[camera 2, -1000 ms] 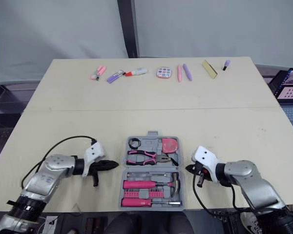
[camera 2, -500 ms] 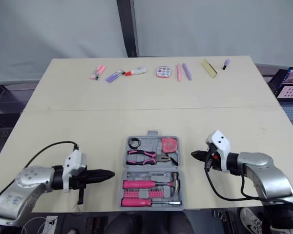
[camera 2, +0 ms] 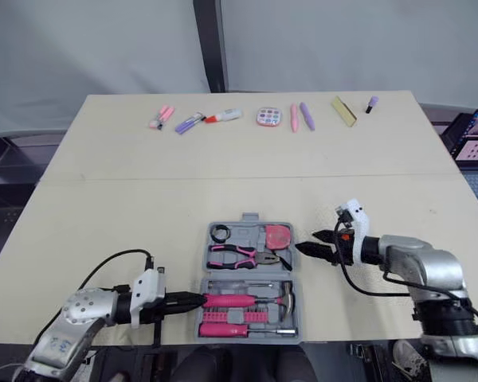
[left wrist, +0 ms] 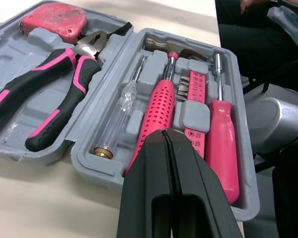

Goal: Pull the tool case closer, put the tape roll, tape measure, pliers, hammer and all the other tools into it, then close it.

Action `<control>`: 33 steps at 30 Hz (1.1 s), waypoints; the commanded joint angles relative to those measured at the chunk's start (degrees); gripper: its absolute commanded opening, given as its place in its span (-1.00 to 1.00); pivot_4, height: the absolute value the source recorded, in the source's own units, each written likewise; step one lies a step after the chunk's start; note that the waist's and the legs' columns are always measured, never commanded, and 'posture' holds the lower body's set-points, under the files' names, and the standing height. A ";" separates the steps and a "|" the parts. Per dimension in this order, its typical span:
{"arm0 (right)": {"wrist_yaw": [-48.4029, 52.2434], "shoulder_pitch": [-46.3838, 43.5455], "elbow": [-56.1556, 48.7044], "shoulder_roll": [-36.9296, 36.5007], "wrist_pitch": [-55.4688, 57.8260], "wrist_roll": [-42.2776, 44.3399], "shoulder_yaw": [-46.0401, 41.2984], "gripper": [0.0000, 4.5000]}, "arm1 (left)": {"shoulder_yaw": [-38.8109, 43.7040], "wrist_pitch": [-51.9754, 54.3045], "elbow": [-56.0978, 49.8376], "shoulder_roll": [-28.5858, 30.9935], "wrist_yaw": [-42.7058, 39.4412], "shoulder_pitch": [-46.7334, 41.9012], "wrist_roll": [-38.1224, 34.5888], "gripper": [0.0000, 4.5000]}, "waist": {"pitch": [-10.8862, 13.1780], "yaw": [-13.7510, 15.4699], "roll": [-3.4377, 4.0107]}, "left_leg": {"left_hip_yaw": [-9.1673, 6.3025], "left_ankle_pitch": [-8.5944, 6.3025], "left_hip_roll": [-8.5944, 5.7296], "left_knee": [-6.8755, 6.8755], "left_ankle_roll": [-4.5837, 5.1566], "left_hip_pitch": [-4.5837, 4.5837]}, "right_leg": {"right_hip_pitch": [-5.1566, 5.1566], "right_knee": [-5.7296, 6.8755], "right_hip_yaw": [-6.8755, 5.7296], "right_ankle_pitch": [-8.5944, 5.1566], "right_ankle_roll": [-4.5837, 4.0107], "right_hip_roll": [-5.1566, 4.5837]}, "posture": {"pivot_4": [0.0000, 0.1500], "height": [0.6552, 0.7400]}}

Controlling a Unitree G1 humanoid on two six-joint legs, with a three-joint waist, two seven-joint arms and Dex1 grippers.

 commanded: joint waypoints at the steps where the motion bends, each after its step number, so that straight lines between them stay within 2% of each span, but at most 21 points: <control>1: -1.12 -1.86 1.75 0.96 2.10 2.27 -2.56 0.99 | -1.53 -1.18 0.37 0.09 -2.12 -0.36 -0.89 -1.00 | 0.00 -0.01 0.00 | 0.01 0.00 0.00 0.00 0.00 0.00 | 0.00 0.00 0.00 0.00 0.00 0.00 | 1.00 1.00; 11: -3.47 -7.66 9.04 4.54 7.05 4.52 -5.17 0.99 | -4.36 -5.20 4.10 0.15 -2.20 -0.11 2.25 -1.00 | 0.08 -0.12 0.13 | 0.01 0.00 0.00 0.01 0.00 0.00 | -0.02 0.05 0.00 0.00 0.00 0.00 | 1.00 1.00; 24: -2.52 -11.85 18.40 7.81 4.55 1.09 -1.73 0.99 | -5.63 -7.28 6.96 -0.45 -0.18 2.68 4.15 -1.00 | 0.10 -0.26 0.24 | 0.00 0.00 0.00 0.02 0.00 0.01 | -0.04 0.10 0.00 0.00 0.00 -0.01 | 1.00 1.00; 33: -0.62 -14.77 24.28 12.58 1.82 -0.05 0.13 0.99 | -6.27 -8.77 10.50 -0.12 2.33 3.14 6.05 -1.00 | 0.05 -0.48 0.38 | -0.01 0.00 0.00 0.03 0.00 0.04 | -0.02 0.11 0.01 0.00 0.00 -0.01 | 1.00 1.00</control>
